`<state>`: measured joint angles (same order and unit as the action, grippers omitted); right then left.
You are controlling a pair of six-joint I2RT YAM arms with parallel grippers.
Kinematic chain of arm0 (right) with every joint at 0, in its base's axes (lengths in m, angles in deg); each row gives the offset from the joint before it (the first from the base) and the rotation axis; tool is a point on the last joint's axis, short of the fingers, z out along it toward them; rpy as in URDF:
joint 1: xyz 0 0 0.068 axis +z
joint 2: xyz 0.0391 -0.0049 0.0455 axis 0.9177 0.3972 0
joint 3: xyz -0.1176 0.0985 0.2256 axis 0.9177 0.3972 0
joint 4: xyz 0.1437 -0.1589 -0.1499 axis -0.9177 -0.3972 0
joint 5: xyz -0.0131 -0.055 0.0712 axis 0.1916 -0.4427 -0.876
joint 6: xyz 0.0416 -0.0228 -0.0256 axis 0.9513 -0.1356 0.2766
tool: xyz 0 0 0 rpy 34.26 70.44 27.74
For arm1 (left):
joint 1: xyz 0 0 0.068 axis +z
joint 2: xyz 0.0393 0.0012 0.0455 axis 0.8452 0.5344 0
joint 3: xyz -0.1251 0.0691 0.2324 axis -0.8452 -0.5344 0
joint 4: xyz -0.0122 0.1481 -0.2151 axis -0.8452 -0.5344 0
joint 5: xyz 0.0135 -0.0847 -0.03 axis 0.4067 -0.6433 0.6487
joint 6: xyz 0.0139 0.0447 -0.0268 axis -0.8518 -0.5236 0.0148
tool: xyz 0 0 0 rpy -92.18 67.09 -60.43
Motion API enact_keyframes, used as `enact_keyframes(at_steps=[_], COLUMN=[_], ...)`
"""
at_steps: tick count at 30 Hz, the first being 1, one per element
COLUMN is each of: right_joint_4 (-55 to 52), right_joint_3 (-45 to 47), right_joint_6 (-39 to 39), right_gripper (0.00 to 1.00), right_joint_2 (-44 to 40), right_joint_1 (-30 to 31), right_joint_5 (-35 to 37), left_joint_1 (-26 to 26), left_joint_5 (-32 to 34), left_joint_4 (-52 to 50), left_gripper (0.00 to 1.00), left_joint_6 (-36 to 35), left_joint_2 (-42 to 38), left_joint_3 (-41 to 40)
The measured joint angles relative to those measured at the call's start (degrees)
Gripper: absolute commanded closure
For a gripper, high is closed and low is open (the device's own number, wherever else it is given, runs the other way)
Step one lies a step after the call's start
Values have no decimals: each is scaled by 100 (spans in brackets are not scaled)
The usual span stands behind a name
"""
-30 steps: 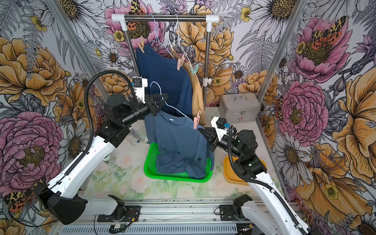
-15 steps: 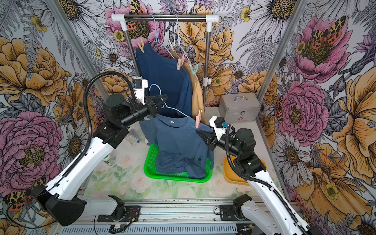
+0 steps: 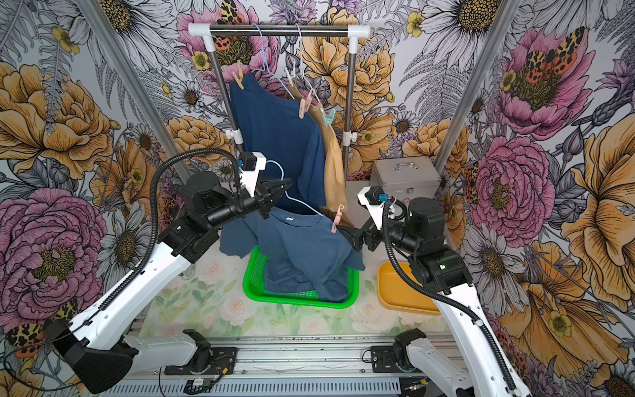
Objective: Remove the clothespins securing t-shirts to the hanger
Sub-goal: Remove the clothespin from the hanger.
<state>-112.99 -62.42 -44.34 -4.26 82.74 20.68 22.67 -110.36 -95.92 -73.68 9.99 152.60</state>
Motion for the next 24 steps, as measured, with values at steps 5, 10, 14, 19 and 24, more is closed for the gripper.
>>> enact_keyframes(at_steps=[5, 10, 14, 19, 24], right_joint_4=[-1338, -2352, -2745, -2889, -2935], right_joint_3=[-1014, -1294, -1320, -1366, -1366], right_joint_6=[-313, -575, -621, -656, -872], right_gripper=[3, 3, 3, 3, 3], right_joint_2=[907, 1510, 1554, 1563, 1655], right_joint_1=[0, 0, 79, 343, 339], right_joint_5=[11, 17, 2, 17, 138], left_joint_1=[-273, -278, -203, -48, -39], left_joint_5=[94, 219, 131, -116, -299], left_joint_4=[-179, -125, -22, 173, 382], left_gripper=[100, 100, 100, 100, 100], left_joint_6=[-640, -1036, -1121, -1143, -1231], left_joint_2=[9, -13, -20, -44, -160], left_joint_3=[-59, -304, -533, -658, -890])
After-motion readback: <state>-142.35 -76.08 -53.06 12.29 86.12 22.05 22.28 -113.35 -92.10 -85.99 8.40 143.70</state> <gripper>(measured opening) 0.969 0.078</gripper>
